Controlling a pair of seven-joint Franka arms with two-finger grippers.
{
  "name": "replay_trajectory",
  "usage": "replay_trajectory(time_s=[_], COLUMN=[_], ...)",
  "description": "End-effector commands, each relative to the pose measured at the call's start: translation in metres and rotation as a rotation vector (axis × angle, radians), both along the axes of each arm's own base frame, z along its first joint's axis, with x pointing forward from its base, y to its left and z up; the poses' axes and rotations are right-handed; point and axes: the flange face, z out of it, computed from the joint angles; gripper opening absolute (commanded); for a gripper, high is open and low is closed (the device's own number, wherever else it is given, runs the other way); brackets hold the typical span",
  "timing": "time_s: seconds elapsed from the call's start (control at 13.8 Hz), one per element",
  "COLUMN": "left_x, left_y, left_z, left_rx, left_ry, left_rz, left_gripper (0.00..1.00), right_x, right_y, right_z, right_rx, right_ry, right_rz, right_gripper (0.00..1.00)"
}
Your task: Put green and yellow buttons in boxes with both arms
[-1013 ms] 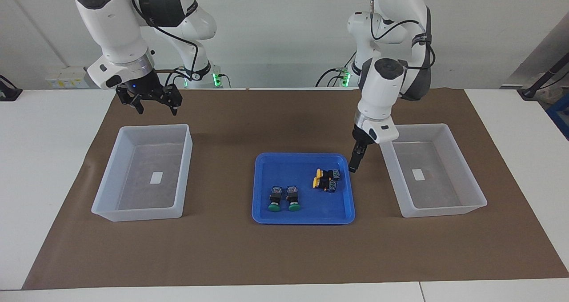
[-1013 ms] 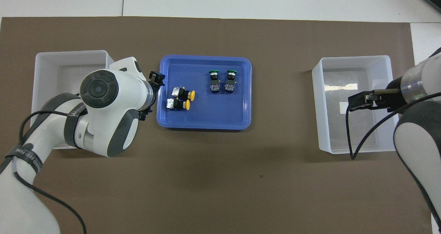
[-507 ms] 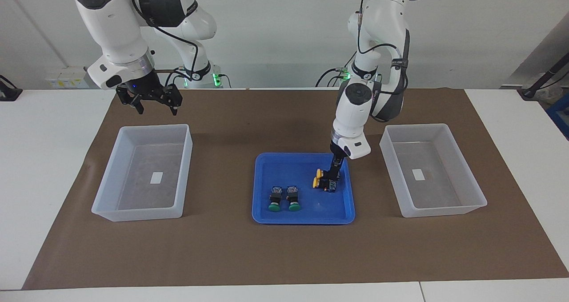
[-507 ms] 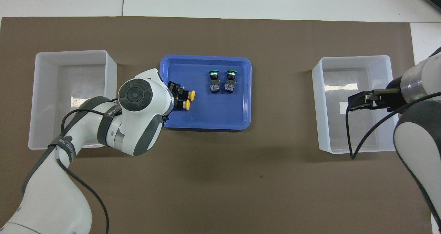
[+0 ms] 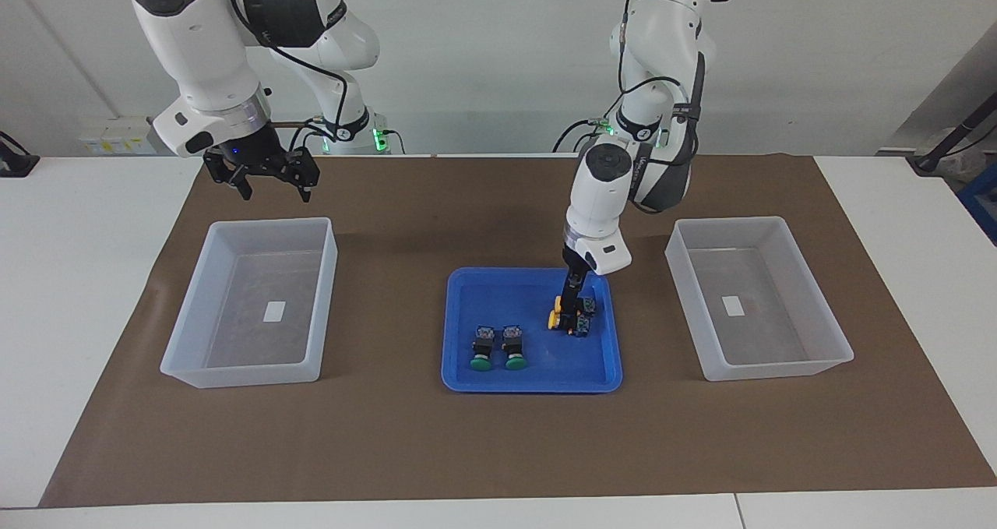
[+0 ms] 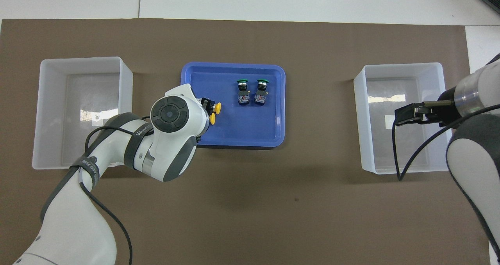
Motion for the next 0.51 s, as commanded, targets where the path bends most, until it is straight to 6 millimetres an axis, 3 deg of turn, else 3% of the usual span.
replay_trajectory(time_s=[0.0,0.43], left_x=[-0.007,-0.007], left_y=[-0.011,-0.018], left_z=[-0.015,-0.036], left_rx=[0.010,0.001], left_ry=[0.007,-0.010], left_rz=[0.000,-0.011], left_gripper=[1.00,1.00], right_x=[-0.005,-0.004], right_y=[-0.003,-0.004], right_z=[0.001,0.001], right_rx=[0.028,0.028], right_ry=[-0.009,-0.009], right_rz=[0.014,0.014], right_gripper=[1.00,1.00])
